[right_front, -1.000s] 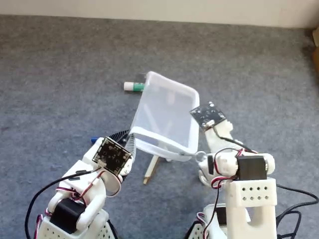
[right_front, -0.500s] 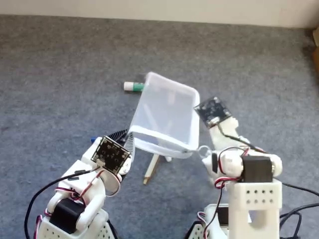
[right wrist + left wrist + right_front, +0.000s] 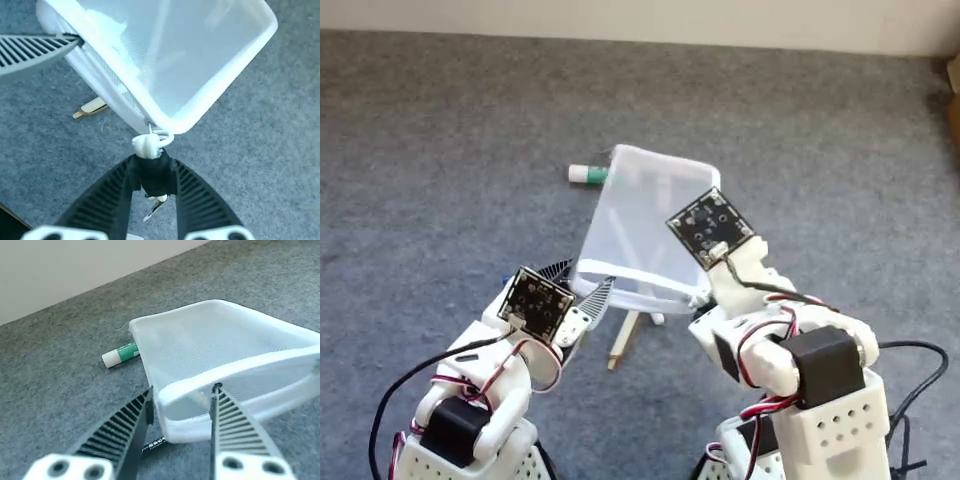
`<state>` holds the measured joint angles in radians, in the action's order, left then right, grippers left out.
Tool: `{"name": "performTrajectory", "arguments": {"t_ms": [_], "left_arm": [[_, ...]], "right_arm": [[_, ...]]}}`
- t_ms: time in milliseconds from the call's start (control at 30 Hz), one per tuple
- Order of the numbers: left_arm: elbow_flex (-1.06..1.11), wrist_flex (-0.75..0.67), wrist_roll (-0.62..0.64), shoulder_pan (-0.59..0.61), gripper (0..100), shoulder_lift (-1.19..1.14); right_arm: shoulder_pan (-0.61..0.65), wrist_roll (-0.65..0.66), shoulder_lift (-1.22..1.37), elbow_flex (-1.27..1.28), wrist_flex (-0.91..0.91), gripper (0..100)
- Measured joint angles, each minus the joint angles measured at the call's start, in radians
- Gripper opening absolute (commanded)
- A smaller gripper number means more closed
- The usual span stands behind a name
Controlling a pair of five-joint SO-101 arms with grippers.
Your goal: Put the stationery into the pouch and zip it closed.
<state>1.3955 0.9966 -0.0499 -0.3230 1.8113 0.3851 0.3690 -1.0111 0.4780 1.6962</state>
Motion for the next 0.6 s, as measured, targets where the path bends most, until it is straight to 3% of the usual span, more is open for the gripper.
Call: {"name": "performTrajectory", "arguments": {"t_ms": [367,600], "left_arm": [[0.049,0.0,0.0,0.003,19,0.0],[0.064,-0.046,0.0,0.103,11,0.003]], "right_arm": [[0.032,-0.052,0.0,-0.17,0.046,0.5],[0.034,-0.055,0.0,-0.189,0.051,0.5]]}}
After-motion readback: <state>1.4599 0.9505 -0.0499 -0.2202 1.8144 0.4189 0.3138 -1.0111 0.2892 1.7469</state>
